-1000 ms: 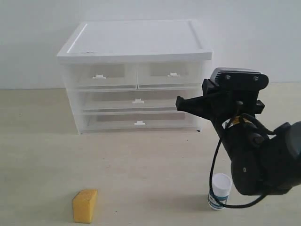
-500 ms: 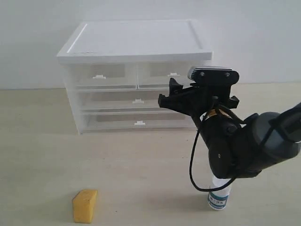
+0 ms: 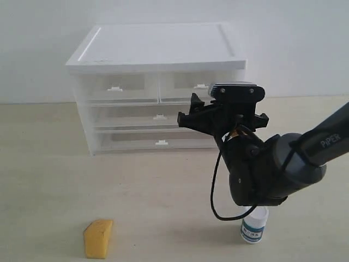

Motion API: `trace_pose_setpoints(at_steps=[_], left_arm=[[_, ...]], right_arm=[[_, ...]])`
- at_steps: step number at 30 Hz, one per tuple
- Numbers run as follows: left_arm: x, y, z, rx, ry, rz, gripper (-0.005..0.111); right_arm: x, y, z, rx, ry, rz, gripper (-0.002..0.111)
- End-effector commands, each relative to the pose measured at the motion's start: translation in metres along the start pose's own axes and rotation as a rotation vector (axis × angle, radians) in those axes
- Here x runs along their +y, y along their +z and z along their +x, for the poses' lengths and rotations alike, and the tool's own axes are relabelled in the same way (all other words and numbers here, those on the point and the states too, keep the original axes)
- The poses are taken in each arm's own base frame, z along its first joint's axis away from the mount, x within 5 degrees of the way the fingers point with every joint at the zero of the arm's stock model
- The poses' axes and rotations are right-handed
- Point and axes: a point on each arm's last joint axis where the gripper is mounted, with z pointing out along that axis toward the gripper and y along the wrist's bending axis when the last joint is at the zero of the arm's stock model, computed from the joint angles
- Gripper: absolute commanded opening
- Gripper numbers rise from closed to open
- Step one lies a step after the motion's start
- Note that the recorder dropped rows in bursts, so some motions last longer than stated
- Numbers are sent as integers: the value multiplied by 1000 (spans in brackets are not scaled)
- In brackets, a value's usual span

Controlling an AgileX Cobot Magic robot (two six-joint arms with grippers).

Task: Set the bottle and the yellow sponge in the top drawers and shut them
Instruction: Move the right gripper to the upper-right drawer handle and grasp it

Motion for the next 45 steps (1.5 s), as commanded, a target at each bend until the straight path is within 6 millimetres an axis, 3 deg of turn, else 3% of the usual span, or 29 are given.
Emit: trace_pose_setpoints(at_steps=[1, 14, 27, 37, 45], left_arm=[[0, 0, -2, -11, -3, 5, 4], [0, 0, -2, -11, -3, 5, 4], [0, 0, -2, -11, -3, 5, 4], [0, 0, -2, -11, -3, 5, 4], [0, 0, -2, -11, -3, 5, 4]], right_arm=[[6, 4, -1, 0, 3, -11, 71], [44, -26, 1, -36, -91, 94, 71], [26, -13, -4, -60, -82, 101, 71], [32, 4, -19, -103, -86, 93, 71], [24, 10, -5, -45, -114, 111, 67]])
